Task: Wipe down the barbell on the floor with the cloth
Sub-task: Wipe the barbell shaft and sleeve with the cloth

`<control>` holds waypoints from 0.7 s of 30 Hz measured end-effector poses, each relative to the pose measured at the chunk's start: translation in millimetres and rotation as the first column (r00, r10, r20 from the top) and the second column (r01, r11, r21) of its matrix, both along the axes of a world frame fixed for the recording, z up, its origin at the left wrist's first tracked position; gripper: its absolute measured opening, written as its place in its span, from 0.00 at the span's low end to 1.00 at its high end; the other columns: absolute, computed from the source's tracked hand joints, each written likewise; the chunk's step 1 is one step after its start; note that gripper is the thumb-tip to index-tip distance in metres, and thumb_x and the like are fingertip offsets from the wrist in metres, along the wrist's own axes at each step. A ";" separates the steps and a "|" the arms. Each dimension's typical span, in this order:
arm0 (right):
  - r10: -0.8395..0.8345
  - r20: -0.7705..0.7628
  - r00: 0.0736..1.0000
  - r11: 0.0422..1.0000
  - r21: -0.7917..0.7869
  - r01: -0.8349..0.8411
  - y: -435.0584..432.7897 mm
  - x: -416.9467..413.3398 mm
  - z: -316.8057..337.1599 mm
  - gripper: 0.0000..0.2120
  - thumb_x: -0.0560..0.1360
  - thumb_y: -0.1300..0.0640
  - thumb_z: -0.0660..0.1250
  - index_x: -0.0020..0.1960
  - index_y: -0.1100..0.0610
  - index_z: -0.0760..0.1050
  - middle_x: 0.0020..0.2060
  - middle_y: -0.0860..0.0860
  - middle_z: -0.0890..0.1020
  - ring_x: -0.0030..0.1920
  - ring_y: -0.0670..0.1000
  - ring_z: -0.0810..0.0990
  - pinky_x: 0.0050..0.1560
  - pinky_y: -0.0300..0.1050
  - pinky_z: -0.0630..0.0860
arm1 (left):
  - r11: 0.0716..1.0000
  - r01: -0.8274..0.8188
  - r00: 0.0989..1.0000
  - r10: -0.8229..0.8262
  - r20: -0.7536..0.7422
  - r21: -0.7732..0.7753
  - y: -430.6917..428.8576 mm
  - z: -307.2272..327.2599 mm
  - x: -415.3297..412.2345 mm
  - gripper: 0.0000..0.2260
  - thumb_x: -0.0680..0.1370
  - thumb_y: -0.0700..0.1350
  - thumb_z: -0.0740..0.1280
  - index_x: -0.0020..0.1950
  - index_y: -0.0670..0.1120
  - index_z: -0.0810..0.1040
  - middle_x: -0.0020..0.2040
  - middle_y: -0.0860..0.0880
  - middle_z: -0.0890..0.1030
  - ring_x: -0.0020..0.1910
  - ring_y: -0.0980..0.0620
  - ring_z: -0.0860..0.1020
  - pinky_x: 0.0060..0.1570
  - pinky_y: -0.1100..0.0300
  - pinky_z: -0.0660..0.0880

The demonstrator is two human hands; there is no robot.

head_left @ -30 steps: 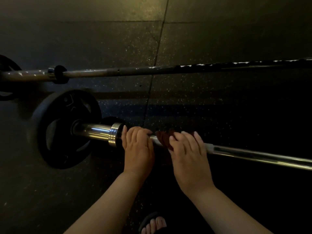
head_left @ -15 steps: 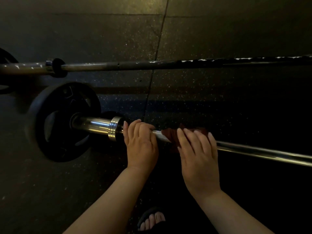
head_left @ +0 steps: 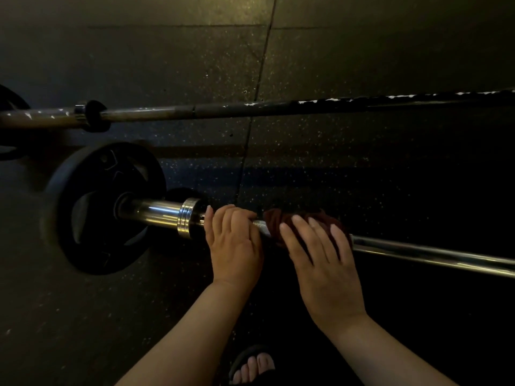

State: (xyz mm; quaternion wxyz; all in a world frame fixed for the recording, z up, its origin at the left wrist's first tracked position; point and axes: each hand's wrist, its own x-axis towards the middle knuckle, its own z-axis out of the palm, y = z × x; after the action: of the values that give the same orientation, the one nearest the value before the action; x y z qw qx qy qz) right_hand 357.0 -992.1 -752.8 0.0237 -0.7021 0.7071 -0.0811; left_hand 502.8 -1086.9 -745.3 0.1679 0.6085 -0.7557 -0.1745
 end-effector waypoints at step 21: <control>-0.053 -0.020 0.998 0.996 0.070 0.054 -41.6 1.5 22.2 0.23 0.82 0.41 0.54 0.75 0.46 0.68 0.54 0.55 0.74 0.51 0.57 0.74 0.55 0.56 0.72 | 0.999 0.021 1.000 -0.021 -0.001 -0.027 8.6 -1.5 -1.5 0.09 0.79 0.48 0.55 0.54 0.50 0.73 0.53 0.52 0.75 0.67 0.48 0.70 0.77 0.46 0.47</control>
State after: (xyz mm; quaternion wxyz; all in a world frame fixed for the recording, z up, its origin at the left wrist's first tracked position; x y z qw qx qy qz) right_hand 358.5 -1033.7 -730.6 0.0399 -0.6824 0.7282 -0.0505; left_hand 501.3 -1078.3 -746.9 0.1750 0.5979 -0.7643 -0.1665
